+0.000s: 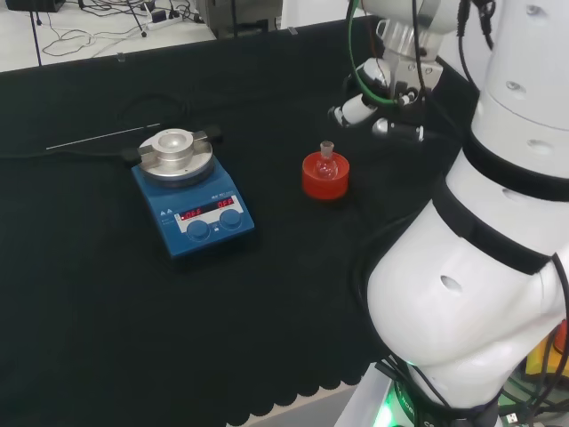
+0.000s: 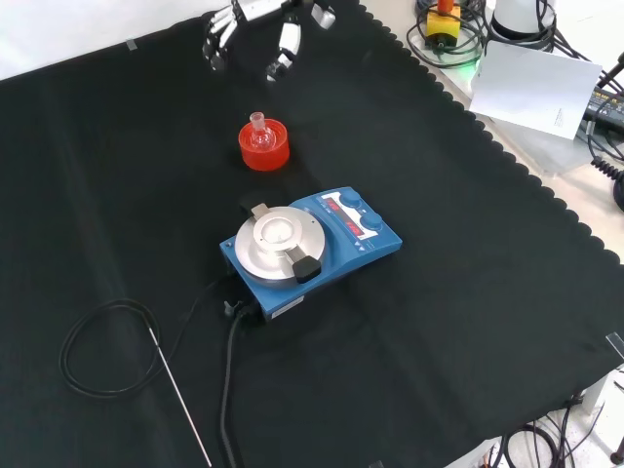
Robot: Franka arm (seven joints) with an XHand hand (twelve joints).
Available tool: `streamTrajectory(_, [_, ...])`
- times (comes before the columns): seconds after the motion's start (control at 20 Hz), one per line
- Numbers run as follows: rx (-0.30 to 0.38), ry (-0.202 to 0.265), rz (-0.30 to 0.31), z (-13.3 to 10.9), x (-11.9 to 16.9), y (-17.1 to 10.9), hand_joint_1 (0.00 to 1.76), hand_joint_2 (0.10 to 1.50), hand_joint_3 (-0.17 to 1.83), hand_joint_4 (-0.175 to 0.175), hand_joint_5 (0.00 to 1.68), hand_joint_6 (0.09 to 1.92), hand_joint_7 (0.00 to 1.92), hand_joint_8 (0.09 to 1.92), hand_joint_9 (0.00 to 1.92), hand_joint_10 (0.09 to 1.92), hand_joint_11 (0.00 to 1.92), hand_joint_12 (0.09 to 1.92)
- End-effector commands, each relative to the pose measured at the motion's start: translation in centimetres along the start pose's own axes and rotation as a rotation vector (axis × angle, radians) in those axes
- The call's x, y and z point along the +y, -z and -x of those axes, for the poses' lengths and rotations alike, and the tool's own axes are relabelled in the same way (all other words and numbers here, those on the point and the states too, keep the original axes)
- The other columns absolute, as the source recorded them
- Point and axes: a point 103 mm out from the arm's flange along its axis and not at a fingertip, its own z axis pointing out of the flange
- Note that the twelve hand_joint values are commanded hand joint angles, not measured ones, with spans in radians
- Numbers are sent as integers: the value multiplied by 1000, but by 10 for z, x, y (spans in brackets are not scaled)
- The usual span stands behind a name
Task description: Pick up the round-bottom flask.
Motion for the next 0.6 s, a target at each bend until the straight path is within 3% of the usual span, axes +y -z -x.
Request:
streamTrajectory(0.05, [72,44,-44,8,10,-64,826,629,553,6,578,87,127,647,399,687,66,1434])
streamTrajectory(0.6, [81,46,-37,14,7,-80,897,595,556,3,605,87,147,654,409,691,61,1439])
